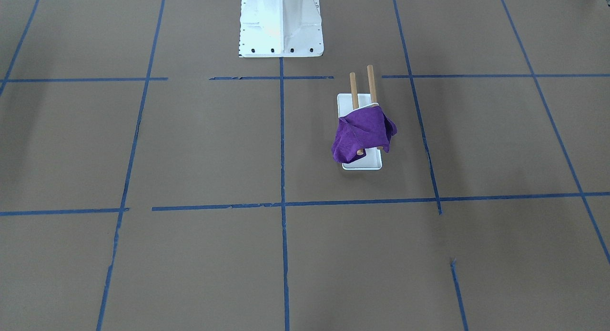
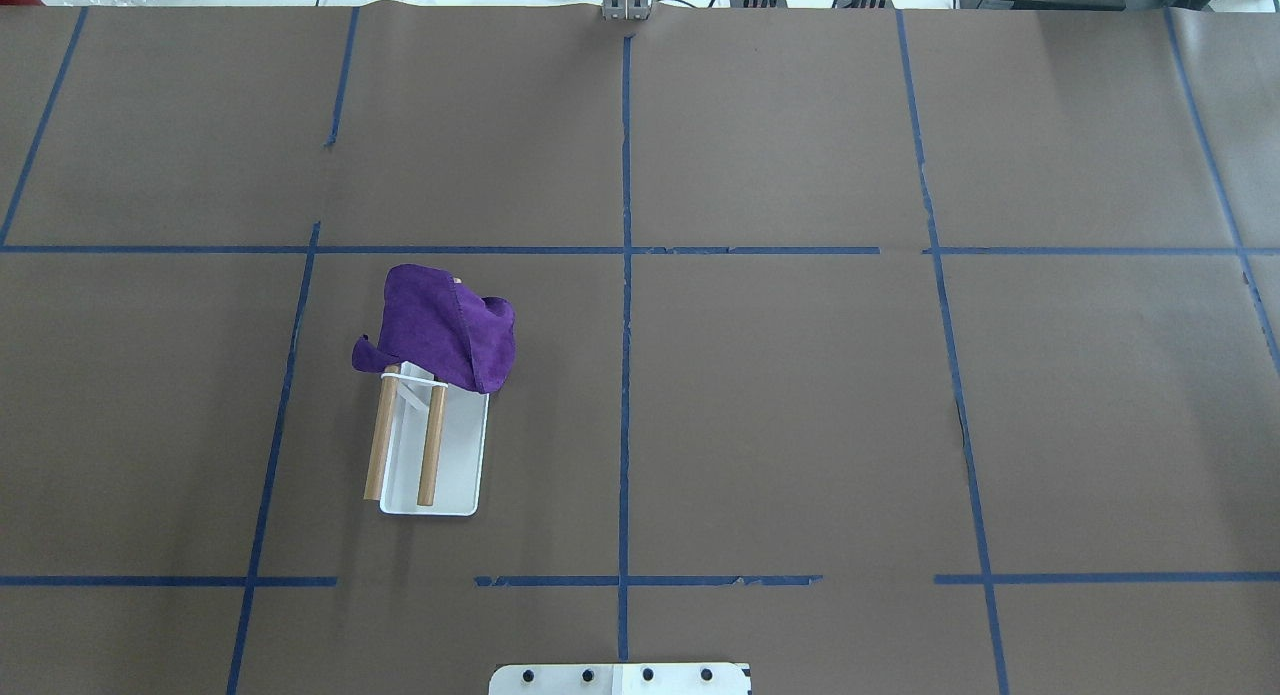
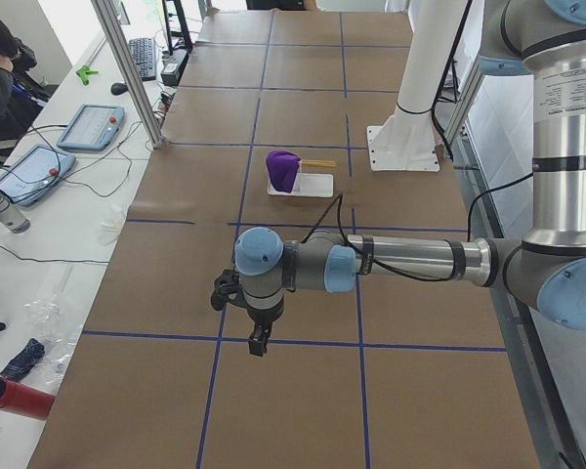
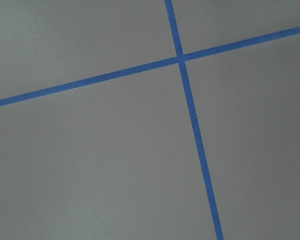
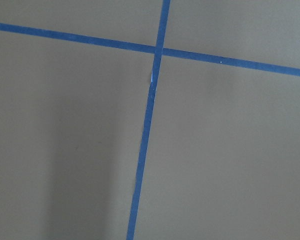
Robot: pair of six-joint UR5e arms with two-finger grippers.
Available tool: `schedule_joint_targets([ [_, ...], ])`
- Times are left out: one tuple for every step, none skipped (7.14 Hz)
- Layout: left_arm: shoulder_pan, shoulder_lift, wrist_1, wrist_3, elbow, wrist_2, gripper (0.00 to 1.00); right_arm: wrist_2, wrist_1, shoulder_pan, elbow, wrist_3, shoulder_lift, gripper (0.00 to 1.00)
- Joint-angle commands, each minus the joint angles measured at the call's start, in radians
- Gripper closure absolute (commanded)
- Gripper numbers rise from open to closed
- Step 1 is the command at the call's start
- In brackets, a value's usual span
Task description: Hang towel on rack
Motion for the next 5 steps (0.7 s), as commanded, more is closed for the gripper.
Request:
schedule_joint_targets([
  [-0.008, -0.005, 0.001, -0.003, -0.004, -0.004, 0.0, 0.0, 0.0, 0.0, 0.001, 0.0, 0.001, 0.0],
  [-0.008, -0.012, -0.001, -0.003, -0.005, -0.002, 0.0, 0.0, 0.0, 0.0, 0.002, 0.002, 0.002, 0.0],
  [-0.008, -0.015, -0.001, -0.003, -0.018, -0.001, 0.0, 0.0, 0.0, 0.0, 0.008, 0.018, 0.002, 0.0],
  [-0.008, -0.012, 0.001, -0.003, -0.048, 0.008, 0.0, -0.003, 0.002, 0.0, 0.01, 0.049, 0.002, 0.0],
  [-0.008, -0.008, 0.001, -0.002, -0.058, 0.012, 0.0, -0.003, 0.002, 0.0, 0.01, 0.051, 0.004, 0.0],
])
